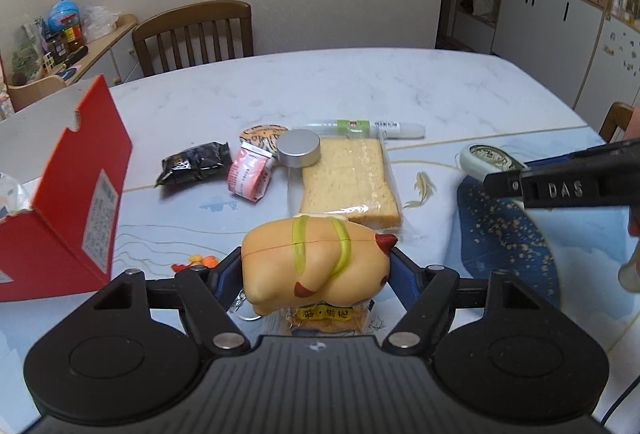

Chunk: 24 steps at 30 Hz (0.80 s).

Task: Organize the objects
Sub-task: 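Grasp the yellow squishy toy with the left tool, then carry the yellow toy and tape dispenser over the shoebox with both tools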

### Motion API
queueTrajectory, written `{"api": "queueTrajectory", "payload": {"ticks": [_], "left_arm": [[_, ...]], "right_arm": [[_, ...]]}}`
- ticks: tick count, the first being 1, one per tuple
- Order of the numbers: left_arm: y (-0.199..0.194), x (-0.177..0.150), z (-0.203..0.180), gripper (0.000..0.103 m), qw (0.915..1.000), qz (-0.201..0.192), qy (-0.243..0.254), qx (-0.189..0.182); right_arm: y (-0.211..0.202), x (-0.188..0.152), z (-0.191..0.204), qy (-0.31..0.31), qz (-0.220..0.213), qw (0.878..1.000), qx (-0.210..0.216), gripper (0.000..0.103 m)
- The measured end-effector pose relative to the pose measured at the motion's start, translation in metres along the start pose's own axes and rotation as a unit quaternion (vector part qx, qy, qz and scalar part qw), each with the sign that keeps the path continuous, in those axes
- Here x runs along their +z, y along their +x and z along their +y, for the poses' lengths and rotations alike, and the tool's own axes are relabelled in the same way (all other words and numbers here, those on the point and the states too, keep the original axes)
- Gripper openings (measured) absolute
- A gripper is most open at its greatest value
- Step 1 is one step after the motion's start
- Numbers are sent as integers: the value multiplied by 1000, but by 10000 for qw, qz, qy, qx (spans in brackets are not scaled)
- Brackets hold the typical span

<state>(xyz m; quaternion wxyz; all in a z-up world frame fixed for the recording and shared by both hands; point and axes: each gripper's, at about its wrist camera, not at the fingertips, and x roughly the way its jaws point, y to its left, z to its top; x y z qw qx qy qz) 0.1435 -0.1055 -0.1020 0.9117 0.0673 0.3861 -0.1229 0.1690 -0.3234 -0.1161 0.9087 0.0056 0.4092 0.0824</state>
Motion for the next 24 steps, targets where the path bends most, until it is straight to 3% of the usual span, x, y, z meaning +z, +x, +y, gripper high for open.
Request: {"api": "queueTrajectory", "payload": {"ticks": [13,24], "left_arm": [[-53,5,29,74,9997,-130,-106,-172],[-88,13,98,74,9985,-383,-269,-293]], "right_arm": [[-57,10,64,-607,-201,9962,586,42],[-80,29,128,-905,-388,9925,722,42]]}}
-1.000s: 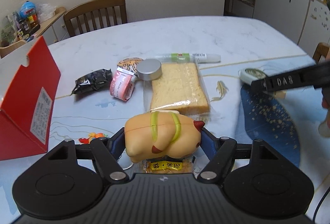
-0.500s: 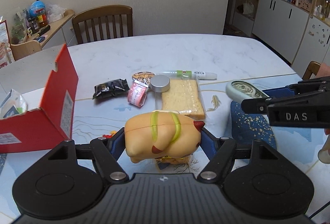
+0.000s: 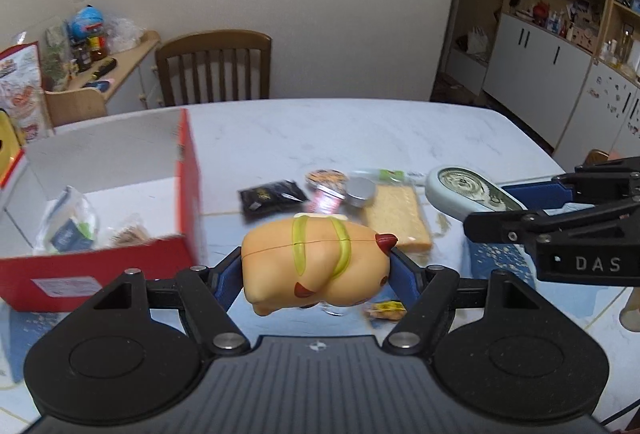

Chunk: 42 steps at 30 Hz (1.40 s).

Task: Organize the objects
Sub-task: 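Carry the yellow toy and tape dispenser over the shoebox with both tools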

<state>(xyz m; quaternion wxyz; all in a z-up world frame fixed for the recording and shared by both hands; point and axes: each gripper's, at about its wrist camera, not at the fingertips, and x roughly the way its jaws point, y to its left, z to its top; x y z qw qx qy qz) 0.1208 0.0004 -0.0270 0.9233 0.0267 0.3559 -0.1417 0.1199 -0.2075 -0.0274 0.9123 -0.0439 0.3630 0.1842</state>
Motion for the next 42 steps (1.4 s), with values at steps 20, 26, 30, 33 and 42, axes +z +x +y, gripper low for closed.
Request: {"api": "queueTrajectory", "payload": {"ticks": [20,26,30,33,42], "left_arm": [[-17,36,149,74,9993,-128,146,314],[-2,42,185,74,9992,27,150,375],[14,50,205,74,9993,140,107,344],[29,60,218,74,9993,227,46,291],[82,88,243,74,9984,363,224,367]], "right_arm": [[39,71,115,-724,-181,9965,373,42],[64,89,145,-923,-103,9948,406,42],[85,102,161,-966,-15,9944,437,42],[103,108,169,-973,137,9939,509,42],[156,117,188,-1250,507,9899,430,42]]}}
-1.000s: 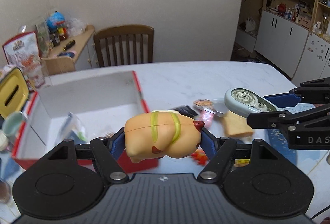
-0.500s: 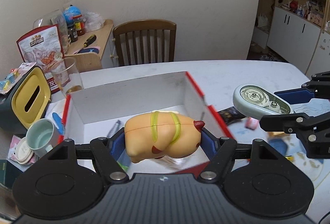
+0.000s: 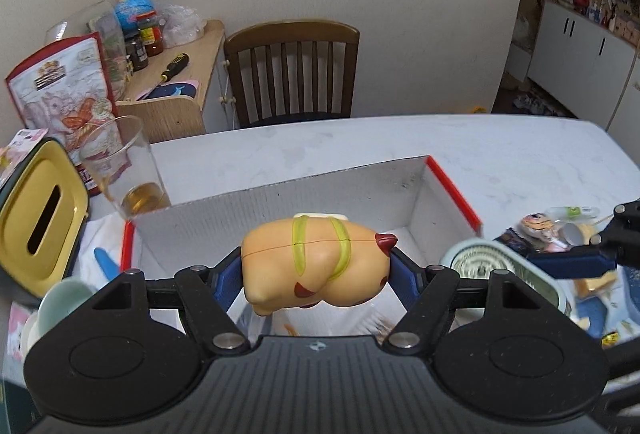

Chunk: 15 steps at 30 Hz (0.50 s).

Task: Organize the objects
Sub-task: 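Carry the yellow toy and tape dispenser over the shoebox with both tools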

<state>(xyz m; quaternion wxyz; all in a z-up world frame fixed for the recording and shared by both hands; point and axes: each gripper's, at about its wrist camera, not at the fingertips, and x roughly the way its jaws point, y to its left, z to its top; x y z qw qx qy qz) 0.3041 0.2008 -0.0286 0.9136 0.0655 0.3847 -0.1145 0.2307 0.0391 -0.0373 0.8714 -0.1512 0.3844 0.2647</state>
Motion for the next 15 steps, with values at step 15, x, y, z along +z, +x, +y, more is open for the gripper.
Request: {"api": "queueTrajectory", "payload": {"ticks": [15], "left_arm": [[82,4,6,74,9965,752,303,-224]], "right_arm": [[71,8,23,-282,645,9975,-15,42]]}}
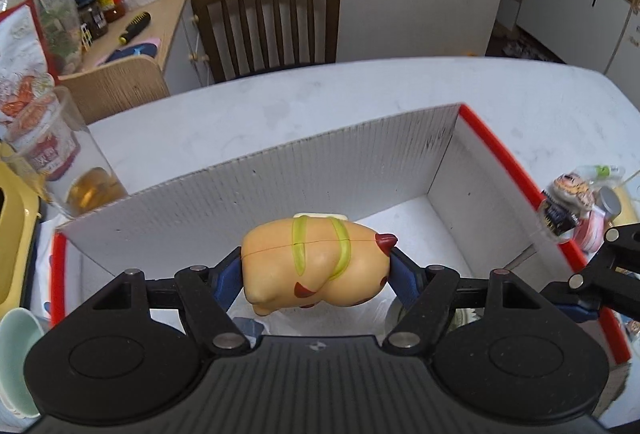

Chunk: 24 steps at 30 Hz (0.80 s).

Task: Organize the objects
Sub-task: 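Carry the yellow toy and tape dispenser over the shoebox with both tools, then open both tools to release the toy and dispenser into the box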

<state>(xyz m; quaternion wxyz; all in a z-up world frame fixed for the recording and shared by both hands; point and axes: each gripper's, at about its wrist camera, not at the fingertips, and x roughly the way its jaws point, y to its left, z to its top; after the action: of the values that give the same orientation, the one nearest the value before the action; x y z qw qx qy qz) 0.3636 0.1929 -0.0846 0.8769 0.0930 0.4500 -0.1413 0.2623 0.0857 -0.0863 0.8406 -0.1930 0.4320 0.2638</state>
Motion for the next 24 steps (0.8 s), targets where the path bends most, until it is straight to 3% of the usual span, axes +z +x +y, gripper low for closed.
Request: {"api": "queueTrajectory", "payload": {"ticks": [12,24], "left_arm": [[30,-4,-3,74,9975,634,224,-222],[38,-4,9,75,9952,906,-237,-296]], "right_arm": [[27,-4,5,5,364,9993,-8,42],[32,-5,8,-60,542,9985,-2,43]]}}
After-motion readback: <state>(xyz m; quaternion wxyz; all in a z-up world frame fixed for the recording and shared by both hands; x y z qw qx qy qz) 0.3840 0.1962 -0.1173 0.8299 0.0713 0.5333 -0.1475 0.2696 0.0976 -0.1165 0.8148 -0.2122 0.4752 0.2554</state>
